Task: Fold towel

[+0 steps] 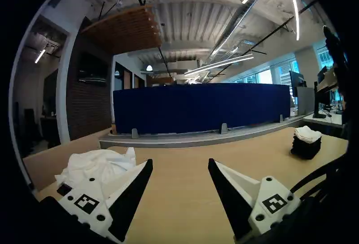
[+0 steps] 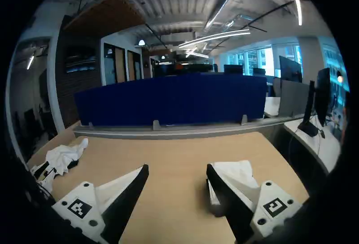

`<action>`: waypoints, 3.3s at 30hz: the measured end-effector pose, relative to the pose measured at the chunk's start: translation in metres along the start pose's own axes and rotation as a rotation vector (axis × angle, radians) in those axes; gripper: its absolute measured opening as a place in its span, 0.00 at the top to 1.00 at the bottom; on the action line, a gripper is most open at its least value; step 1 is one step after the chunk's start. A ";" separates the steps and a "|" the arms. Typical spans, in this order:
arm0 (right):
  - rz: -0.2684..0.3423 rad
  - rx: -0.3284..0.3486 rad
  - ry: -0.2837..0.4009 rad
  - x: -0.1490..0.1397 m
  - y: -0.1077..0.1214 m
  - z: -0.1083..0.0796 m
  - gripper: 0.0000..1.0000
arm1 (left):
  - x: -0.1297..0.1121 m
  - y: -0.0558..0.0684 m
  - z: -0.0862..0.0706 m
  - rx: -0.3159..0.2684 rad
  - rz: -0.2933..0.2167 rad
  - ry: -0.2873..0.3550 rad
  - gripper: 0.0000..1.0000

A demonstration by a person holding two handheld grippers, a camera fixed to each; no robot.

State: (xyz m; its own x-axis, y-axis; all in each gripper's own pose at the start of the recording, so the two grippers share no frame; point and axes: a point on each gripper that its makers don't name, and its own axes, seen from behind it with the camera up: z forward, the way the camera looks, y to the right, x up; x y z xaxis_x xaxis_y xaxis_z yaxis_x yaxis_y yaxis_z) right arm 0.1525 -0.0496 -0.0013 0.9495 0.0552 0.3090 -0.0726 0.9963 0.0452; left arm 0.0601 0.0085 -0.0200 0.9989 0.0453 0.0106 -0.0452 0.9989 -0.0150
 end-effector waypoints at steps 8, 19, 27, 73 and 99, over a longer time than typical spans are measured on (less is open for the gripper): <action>-0.010 -0.013 -0.002 -0.010 -0.001 0.007 0.00 | -0.026 0.000 0.010 0.001 -0.012 0.013 0.09; -0.024 -0.021 -0.006 -0.016 -0.001 0.011 0.00 | -0.051 0.001 0.016 0.004 -0.011 0.014 0.09; -0.029 -0.012 -0.012 -0.019 -0.006 0.011 0.00 | -0.056 -0.001 0.019 0.006 -0.026 0.012 0.09; 0.096 0.027 0.193 0.025 0.056 -0.010 0.00 | -0.059 -0.002 0.019 0.006 -0.045 0.011 0.08; 0.127 -0.057 0.296 -0.022 0.092 0.001 0.00 | -0.059 -0.003 0.018 0.006 -0.045 0.011 0.08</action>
State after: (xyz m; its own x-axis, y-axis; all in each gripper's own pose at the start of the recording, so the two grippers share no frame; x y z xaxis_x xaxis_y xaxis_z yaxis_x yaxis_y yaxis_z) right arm 0.1246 0.0406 -0.0032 0.9821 0.1872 0.0185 -0.1866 0.9819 -0.0319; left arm 0.0011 0.0031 -0.0026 1.0000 0.0001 0.0000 -0.0001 1.0000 -0.0087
